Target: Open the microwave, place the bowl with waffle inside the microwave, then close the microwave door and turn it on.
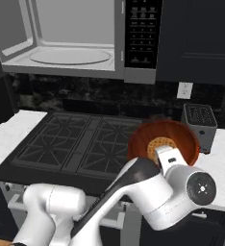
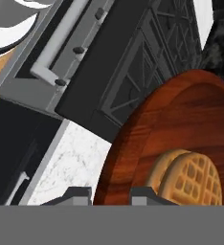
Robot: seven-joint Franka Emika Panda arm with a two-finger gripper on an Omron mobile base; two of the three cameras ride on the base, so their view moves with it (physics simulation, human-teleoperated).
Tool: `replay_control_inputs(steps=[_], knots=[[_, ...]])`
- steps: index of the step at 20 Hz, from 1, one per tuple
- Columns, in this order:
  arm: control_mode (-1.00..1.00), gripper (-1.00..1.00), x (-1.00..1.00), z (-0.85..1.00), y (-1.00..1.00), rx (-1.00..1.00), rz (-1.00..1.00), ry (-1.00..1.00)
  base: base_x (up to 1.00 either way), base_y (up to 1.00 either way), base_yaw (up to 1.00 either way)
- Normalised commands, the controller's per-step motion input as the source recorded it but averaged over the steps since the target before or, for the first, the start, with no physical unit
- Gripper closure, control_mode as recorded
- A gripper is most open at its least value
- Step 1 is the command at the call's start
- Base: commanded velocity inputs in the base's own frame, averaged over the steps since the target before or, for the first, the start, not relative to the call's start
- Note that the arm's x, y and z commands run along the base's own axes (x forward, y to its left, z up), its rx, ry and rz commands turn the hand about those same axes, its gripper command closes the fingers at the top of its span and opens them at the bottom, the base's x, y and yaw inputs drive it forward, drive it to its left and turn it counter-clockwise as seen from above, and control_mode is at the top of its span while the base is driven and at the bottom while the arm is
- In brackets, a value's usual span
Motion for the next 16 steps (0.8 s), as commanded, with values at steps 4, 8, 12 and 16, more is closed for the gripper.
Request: replay_control_inputs(steps=[4,8,12,16], knots=[[-1.0,1.0,-0.24,0.72,0.68,-0.05,0.21,0.09,0.0,0.0,0.0],[-1.0,1.0,0.0,0.68,0.72,0.0,0.17,0.09,0.0,0.0,0.0],[-1.0,1.0,0.0,0.52,0.74,0.01,0.14,0.09,0.0,0.0,0.0],[-1.0,1.0,0.09,0.08,0.74,0.05,0.17,0.0,0.0,0.0,0.0]])
